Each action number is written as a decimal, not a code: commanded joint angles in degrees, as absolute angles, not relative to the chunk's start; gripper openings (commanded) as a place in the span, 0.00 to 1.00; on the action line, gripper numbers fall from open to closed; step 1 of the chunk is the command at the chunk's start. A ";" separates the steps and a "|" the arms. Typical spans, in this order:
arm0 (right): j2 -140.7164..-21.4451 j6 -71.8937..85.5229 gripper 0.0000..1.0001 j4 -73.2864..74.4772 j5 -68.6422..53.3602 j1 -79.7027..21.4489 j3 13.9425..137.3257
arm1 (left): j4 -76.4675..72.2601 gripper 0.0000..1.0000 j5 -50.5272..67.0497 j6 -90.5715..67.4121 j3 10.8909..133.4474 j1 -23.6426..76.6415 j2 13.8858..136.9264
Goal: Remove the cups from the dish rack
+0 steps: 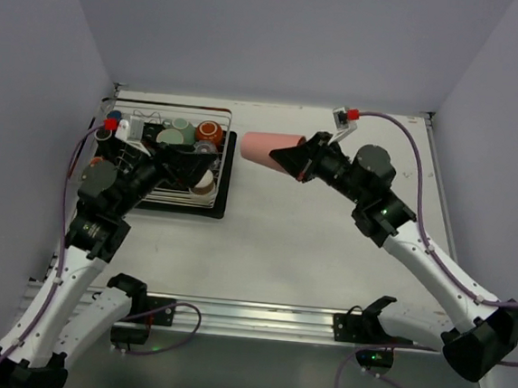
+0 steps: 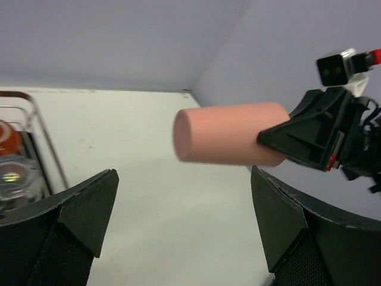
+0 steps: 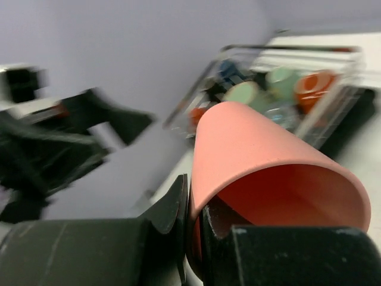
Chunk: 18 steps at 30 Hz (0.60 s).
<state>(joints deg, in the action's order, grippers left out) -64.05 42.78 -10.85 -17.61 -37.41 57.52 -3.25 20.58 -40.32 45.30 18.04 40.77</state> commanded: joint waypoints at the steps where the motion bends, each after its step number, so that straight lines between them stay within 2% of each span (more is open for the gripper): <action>1: -69.13 26.14 0.00 15.52 -9.49 -30.78 68.18 | 20.82 0.99 6.69 -23.83 49.49 18.11 38.32; 5: -80.72 17.24 0.00 31.09 0.25 -22.70 83.01 | 21.97 1.00 6.07 -21.01 44.48 18.11 37.27; 11: -101.81 6.61 0.00 49.11 12.03 -19.25 105.15 | 21.88 0.99 0.27 -17.23 42.01 18.11 35.51; 15: -113.07 1.07 0.00 56.76 14.67 -16.35 113.98 | 20.48 0.99 1.05 -17.32 40.43 18.10 33.66; 18: -117.06 -1.74 0.00 56.87 15.91 -13.19 115.84 | 20.74 0.99 0.88 -17.40 40.34 18.54 33.92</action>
<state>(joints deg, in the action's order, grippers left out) -115.26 5.91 48.66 11.46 -16.51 111.70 20.67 1.56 -19.64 40.40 18.06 34.24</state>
